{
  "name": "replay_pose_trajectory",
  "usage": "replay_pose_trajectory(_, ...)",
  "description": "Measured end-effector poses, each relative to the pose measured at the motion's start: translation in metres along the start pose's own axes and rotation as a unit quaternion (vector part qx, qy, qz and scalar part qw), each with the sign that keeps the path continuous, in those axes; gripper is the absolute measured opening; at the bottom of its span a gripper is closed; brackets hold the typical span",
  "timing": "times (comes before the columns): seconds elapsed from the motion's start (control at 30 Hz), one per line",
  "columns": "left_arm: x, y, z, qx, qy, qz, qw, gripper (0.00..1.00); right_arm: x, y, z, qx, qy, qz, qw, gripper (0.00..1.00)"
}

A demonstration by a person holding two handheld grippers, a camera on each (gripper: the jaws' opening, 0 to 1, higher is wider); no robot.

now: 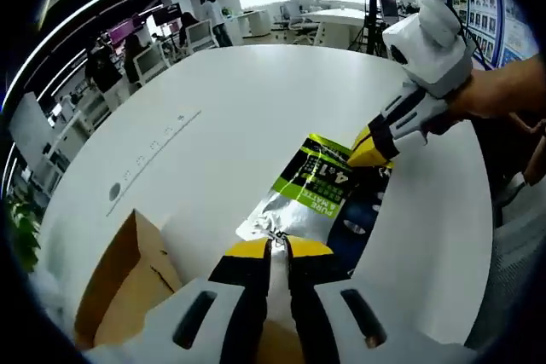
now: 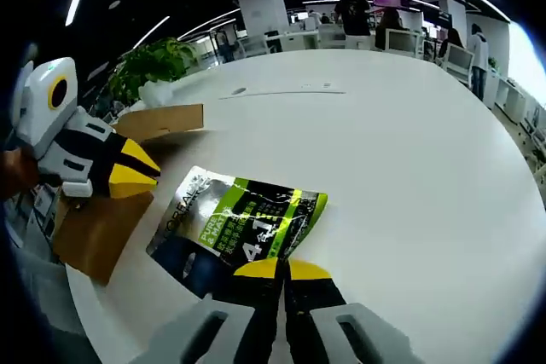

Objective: Operate the shoe box by opening the lid, removing the specified soft item, and placing it in the target area until the item is outside and the box remains undamaged.

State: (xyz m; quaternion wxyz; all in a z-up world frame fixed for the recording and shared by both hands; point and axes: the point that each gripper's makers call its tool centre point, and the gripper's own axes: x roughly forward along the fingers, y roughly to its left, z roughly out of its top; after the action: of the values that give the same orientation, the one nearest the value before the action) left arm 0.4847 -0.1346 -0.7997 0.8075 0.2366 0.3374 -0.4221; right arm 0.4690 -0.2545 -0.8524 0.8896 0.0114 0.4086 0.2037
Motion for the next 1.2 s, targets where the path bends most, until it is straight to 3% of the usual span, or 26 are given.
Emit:
replay_pose_trajectory(0.2, -0.002, -0.003, 0.001, -0.003, -0.004, -0.002, 1.0000, 0.06, 0.002, 0.000, 0.000, 0.012, 0.002, 0.001, 0.9999, 0.00)
replay_pose_trajectory(0.53, -0.012, -0.004, 0.006, -0.022, -0.018, -0.006, 0.9996, 0.07, 0.001, 0.000, -0.001, -0.006, 0.002, -0.003, 1.0000, 0.00)
replay_pose_trajectory(1.2, -0.038, 0.005, 0.003, -0.069, -0.031, 0.004, 0.9972, 0.11, -0.031, 0.004, 0.011, -0.029, -0.020, -0.005, 0.9994, 0.12)
